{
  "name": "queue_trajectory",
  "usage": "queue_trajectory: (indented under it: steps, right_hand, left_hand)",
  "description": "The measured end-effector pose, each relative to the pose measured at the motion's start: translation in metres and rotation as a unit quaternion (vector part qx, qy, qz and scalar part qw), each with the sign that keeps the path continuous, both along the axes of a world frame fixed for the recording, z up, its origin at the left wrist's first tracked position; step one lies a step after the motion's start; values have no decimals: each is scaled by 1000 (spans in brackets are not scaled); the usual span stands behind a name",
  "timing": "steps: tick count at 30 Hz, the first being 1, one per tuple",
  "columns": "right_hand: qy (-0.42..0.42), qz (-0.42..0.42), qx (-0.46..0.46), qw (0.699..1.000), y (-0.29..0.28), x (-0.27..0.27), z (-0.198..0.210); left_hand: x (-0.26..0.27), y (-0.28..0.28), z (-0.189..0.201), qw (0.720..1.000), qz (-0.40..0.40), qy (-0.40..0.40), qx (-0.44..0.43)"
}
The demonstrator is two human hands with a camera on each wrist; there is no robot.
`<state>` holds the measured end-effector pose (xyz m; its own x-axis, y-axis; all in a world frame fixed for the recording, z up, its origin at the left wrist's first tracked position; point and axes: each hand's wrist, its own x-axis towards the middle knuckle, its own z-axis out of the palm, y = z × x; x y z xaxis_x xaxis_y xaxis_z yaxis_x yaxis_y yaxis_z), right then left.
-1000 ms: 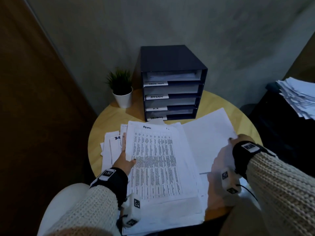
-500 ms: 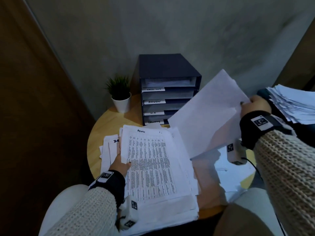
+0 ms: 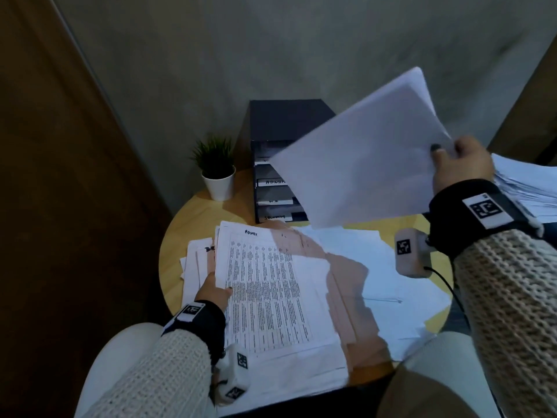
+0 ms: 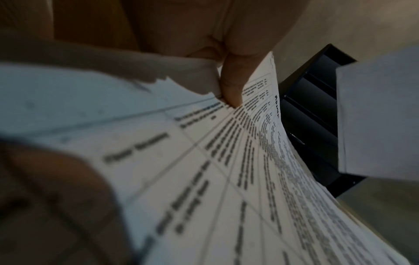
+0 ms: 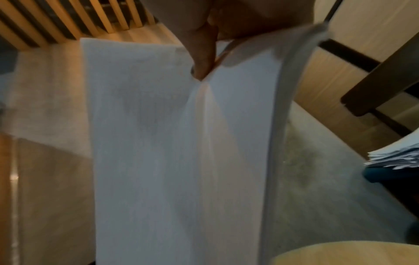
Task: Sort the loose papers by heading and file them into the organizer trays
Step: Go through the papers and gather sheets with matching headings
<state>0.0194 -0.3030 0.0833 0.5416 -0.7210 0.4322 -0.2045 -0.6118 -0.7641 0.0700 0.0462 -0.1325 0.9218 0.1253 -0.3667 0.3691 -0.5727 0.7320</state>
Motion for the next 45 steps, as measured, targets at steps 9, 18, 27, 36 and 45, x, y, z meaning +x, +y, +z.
queue_trajectory:
  steps: [9, 18, 27, 36, 45]
  right_hand:
    - [213, 407, -38, 888, 85, -7, -35]
    - [481, 438, -97, 753, 115, -16, -109]
    - [456, 443, 46, 770, 99, -11, -126]
    - [502, 238, 110, 824, 64, 12, -176]
    - [397, 187, 136, 888, 54, 6, -197]
  left_hand:
    - [7, 1, 0, 1000, 14, -8, -24]
    - [4, 6, 1, 998, 35, -36, -45]
    - [7, 9, 2, 998, 25, -44, -48]
    - [2, 8, 8, 995, 1, -54, -80]
    - [-3, -7, 9, 992, -43, -47, -111]
